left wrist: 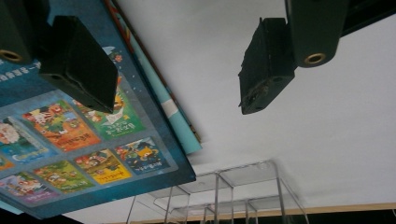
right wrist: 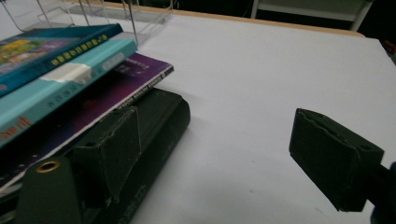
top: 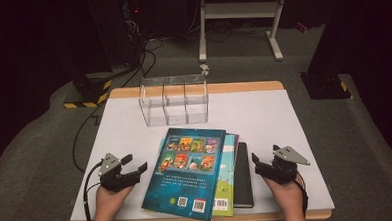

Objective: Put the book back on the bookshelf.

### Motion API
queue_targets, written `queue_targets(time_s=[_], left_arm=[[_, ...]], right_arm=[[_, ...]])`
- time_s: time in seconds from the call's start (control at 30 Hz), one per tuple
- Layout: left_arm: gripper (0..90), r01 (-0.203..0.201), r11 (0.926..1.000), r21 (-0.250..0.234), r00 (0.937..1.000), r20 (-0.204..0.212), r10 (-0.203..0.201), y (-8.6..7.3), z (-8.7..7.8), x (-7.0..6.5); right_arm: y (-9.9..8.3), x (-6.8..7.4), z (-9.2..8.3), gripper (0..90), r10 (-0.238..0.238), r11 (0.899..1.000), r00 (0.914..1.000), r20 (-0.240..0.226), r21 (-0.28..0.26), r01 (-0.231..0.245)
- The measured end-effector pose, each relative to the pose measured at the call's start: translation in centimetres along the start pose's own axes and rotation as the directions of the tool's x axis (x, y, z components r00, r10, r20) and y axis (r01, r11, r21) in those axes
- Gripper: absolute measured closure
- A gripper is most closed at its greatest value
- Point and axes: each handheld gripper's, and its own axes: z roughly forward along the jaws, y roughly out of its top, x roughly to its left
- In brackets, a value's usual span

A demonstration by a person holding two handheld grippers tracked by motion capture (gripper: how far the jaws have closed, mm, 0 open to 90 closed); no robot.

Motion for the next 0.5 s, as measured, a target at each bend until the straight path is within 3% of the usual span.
queue_targets(time_s=[0.5], left_arm=[[27.6, -0.037, 0.9983, 0.045, 0.9969, 0.071, 0.034, -0.8, 0.3, -2.4]], right_arm=[[1.7, 3.5, -1.2, 16.8, -0.079, 0.996, 0.9934, -0.084, -0.042, 0.076]])
